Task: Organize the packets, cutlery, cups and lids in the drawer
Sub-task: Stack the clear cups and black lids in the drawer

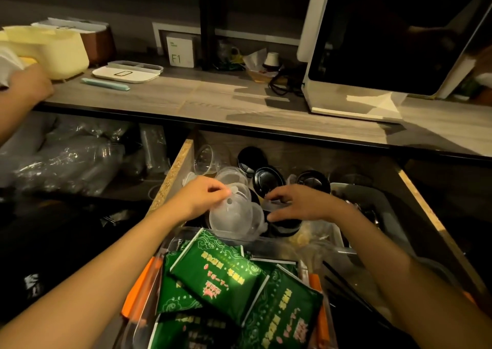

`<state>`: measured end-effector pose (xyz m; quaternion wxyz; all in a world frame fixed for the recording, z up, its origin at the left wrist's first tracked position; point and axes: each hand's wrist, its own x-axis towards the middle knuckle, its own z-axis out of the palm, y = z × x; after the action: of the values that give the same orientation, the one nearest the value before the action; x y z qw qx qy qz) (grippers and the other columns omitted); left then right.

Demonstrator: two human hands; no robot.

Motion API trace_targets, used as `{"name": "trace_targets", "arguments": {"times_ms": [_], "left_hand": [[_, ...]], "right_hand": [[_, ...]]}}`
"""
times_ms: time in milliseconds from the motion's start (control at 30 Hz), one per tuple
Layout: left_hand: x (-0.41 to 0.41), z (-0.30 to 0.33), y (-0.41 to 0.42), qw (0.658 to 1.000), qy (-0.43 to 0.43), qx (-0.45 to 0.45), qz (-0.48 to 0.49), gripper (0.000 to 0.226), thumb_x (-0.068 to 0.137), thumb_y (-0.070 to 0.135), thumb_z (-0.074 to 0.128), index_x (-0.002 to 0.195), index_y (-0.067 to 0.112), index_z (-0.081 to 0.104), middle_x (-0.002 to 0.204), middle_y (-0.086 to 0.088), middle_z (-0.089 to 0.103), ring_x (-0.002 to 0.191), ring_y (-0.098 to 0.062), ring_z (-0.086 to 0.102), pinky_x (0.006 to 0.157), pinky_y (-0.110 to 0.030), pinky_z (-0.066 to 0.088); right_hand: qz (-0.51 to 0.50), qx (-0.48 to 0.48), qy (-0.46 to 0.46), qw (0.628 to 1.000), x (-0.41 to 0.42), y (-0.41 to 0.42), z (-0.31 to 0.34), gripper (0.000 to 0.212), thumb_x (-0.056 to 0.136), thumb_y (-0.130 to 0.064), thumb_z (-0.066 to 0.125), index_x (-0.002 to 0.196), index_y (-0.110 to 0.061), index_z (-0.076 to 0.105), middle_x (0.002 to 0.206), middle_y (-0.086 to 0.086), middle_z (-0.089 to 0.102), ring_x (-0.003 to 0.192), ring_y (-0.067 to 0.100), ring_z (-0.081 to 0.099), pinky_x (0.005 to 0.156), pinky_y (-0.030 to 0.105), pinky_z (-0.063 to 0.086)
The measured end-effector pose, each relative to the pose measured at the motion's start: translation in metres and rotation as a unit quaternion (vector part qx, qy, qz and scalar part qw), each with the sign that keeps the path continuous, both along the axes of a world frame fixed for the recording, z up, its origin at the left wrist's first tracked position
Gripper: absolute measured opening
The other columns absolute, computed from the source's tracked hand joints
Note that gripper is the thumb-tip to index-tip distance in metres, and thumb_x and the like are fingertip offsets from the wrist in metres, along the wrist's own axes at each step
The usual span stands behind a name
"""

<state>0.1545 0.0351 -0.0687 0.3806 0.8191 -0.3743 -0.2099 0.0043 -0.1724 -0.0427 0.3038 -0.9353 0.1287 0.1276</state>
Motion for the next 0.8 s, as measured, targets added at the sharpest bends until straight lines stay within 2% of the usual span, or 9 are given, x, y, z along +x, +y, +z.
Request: {"name": "trace_targets", "arguments": {"times_ms": [67,133,167,200,267,367,533,667,800], "left_hand": [[0.001,-0.002,0.002,0.999,-0.002,-0.012,0.029,0.022,0.096,0.023,0.064,0.079,0.018,0.076,0.08,-0.014,0.071,0.074,-0.022,0.058,0.073,-0.035,0.046],[0.002,-0.002,0.003,0.996,0.009,-0.06,0.07,0.024,0.097,0.018,0.062,0.078,0.012,0.076,0.082,-0.015,0.071,0.074,-0.028,0.061,0.066,-0.036,0.05],[0.002,-0.001,0.004,0.991,0.019,-0.095,0.093,0.026,0.097,0.016,0.06,0.082,0.002,0.075,0.084,-0.017,0.07,0.076,-0.031,0.062,0.063,-0.034,0.054],[0.001,0.001,0.004,0.984,0.03,-0.129,0.117,0.027,0.098,0.015,0.058,0.086,-0.006,0.072,0.085,-0.017,0.067,0.078,-0.031,0.061,0.059,-0.025,0.056],[-0.001,0.008,0.005,0.97,0.044,-0.185,0.152,0.023,0.1,0.013,0.056,0.087,0.002,0.072,0.091,-0.01,0.067,0.082,-0.023,0.063,0.056,-0.022,0.058],[-0.002,0.014,0.006,0.957,0.06,-0.229,0.167,0.022,0.1,0.014,0.058,0.085,0.022,0.072,0.095,-0.004,0.069,0.082,-0.02,0.065,0.055,-0.031,0.061],[-0.001,0.02,0.011,0.944,0.098,-0.247,0.196,0.02,0.098,0.017,0.061,0.085,0.023,0.074,0.094,-0.004,0.07,0.082,-0.02,0.066,0.058,-0.037,0.06],[-0.007,0.032,0.013,0.918,0.172,-0.277,0.225,0.016,0.096,0.019,0.064,0.083,0.019,0.073,0.091,-0.005,0.068,0.077,-0.019,0.066,0.049,-0.025,0.054],[-0.017,0.043,0.012,0.9,0.22,-0.289,0.242,0.013,0.095,0.019,0.066,0.083,0.02,0.072,0.089,-0.003,0.068,0.078,-0.021,0.067,0.045,-0.024,0.052]], "right_hand": [[0.012,-0.029,-0.026,0.999,0.0,-0.002,-0.009,0.062,0.082,-0.037,0.077,0.137,-0.021,0.054,0.135,-0.005,0.055,0.123,0.011,0.051,0.101,0.024,0.043],[0.008,-0.047,-0.065,0.997,0.0,-0.004,-0.011,0.053,0.081,-0.032,0.078,0.13,-0.021,0.061,0.129,-0.004,0.062,0.117,0.01,0.057,0.096,0.02,0.045],[0.004,-0.05,-0.081,0.995,-0.001,-0.005,-0.011,0.048,0.082,-0.031,0.078,0.127,-0.02,0.064,0.125,-0.004,0.065,0.112,0.007,0.058,0.092,0.016,0.045],[-0.001,-0.054,-0.096,0.994,-0.001,-0.005,-0.009,0.043,0.082,-0.03,0.077,0.123,-0.02,0.067,0.12,-0.005,0.067,0.105,0.003,0.059,0.087,0.011,0.044],[-0.03,-0.051,-0.142,0.988,-0.001,-0.004,-0.006,0.03,0.085,-0.025,0.075,0.115,-0.019,0.072,0.106,-0.007,0.07,0.087,-0.006,0.058,0.08,0.007,0.046],[-0.097,-0.029,-0.213,0.972,-0.001,-0.003,-0.003,0.013,0.086,-0.019,0.073,0.098,-0.019,0.078,0.089,-0.009,0.071,0.08,-0.004,0.062,0.077,0.013,0.05],[-0.16,-0.029,-0.308,0.938,-0.002,0.0,0.002,0.006,0.085,-0.017,0.074,0.089,-0.017,0.079,0.081,-0.006,0.073,0.077,0.001,0.066,0.071,0.018,0.05],[-0.228,0.008,-0.371,0.9,-0.003,0.003,0.014,0.005,0.084,-0.015,0.074,0.086,-0.015,0.078,0.078,-0.007,0.071,0.076,0.002,0.065,0.071,0.016,0.05],[-0.299,0.119,-0.385,0.865,-0.008,0.009,0.018,0.004,0.084,-0.01,0.073,0.085,-0.012,0.077,0.077,-0.001,0.072,0.075,0.012,0.067,0.073,0.028,0.055]]}}
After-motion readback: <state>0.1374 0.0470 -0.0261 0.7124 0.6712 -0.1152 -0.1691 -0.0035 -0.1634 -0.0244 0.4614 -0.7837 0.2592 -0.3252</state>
